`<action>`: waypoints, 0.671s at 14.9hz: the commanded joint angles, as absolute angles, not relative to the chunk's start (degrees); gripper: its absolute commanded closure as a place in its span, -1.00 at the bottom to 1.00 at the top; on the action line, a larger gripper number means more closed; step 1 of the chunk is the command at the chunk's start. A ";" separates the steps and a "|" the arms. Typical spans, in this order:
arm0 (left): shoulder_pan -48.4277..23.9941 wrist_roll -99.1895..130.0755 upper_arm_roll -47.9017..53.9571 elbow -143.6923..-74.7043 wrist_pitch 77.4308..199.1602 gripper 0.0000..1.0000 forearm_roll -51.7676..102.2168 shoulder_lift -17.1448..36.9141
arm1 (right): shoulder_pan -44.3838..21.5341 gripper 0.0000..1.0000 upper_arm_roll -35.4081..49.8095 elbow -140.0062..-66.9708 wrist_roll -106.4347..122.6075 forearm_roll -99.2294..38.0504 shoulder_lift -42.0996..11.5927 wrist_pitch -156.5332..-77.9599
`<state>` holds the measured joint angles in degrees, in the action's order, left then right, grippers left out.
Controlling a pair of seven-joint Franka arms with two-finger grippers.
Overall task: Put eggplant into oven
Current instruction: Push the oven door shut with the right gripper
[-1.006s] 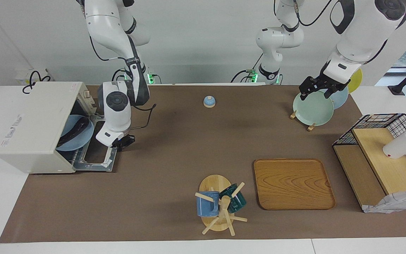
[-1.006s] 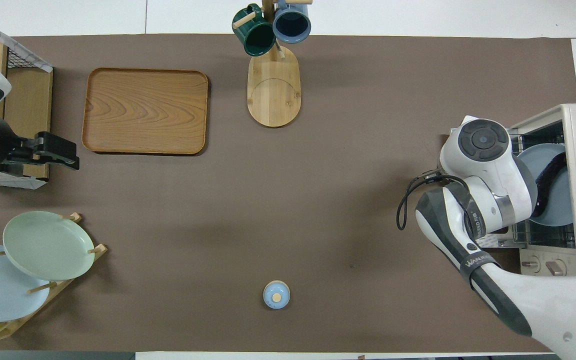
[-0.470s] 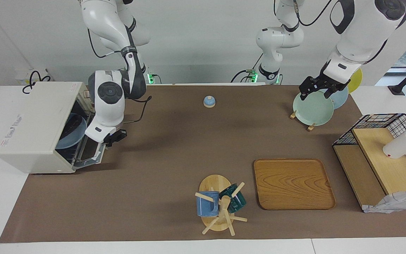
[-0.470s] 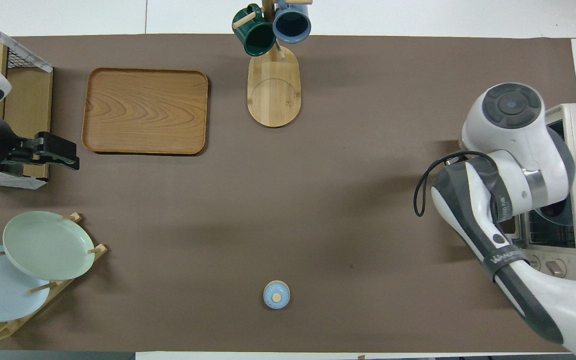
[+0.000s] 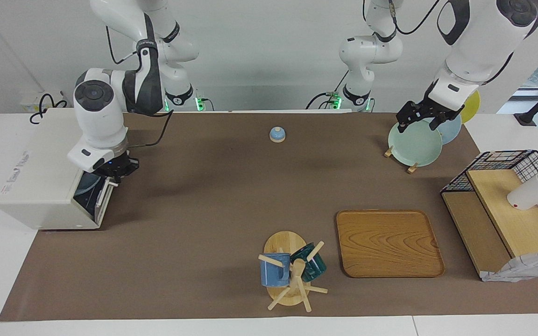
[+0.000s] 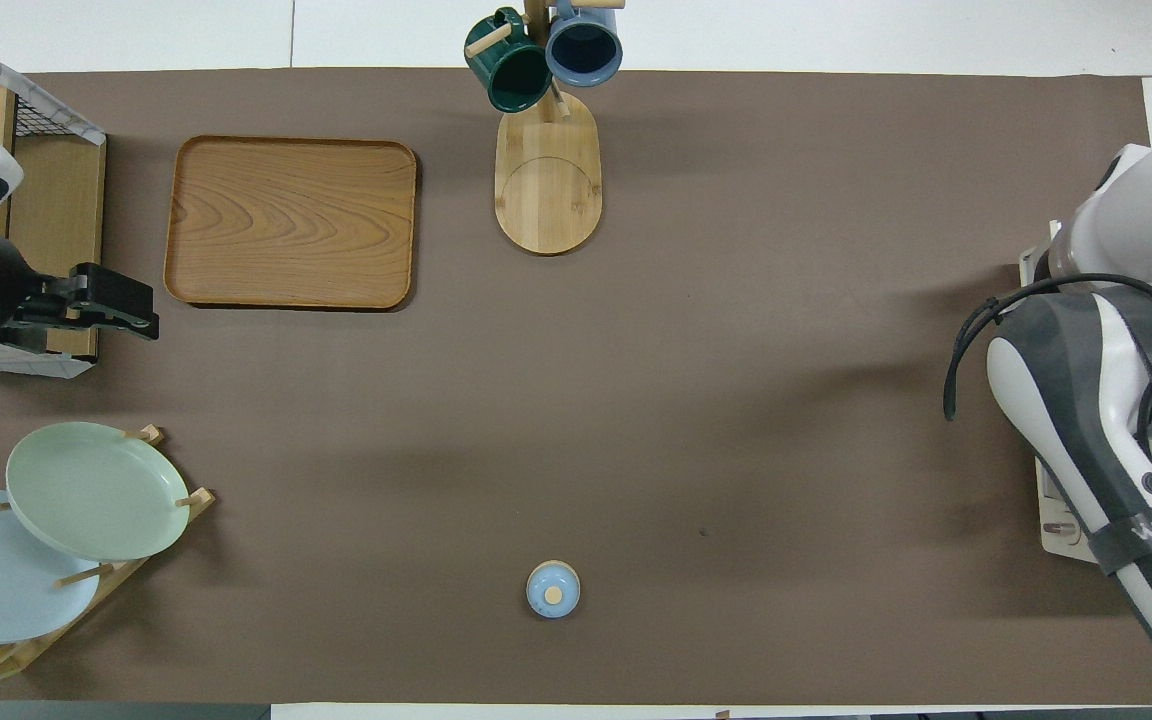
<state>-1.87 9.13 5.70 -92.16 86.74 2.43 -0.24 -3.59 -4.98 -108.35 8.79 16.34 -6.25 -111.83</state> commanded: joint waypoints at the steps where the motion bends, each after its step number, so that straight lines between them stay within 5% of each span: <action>1: -1.23 9.40 5.98 -91.49 86.05 -1.00 2.99 -0.53 | -1.15 1.00 -5.80 -109.69 10.89 17.41 -7.56 -110.22; 7: -1.23 9.40 5.98 -91.49 86.13 -1.00 2.99 -0.53 | 0.88 1.00 -5.98 -108.82 15.47 14.15 -5.36 -106.71; 10: -1.23 9.40 5.98 -91.49 86.13 -1.00 2.99 -0.53 | 0.79 0.96 -5.98 -100.40 15.12 7.57 -5.97 -97.59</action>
<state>-1.87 9.13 5.70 -92.16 86.74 2.43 -0.24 0.31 -6.08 -104.88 13.84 11.53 -5.41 -104.19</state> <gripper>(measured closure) 0.000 0.991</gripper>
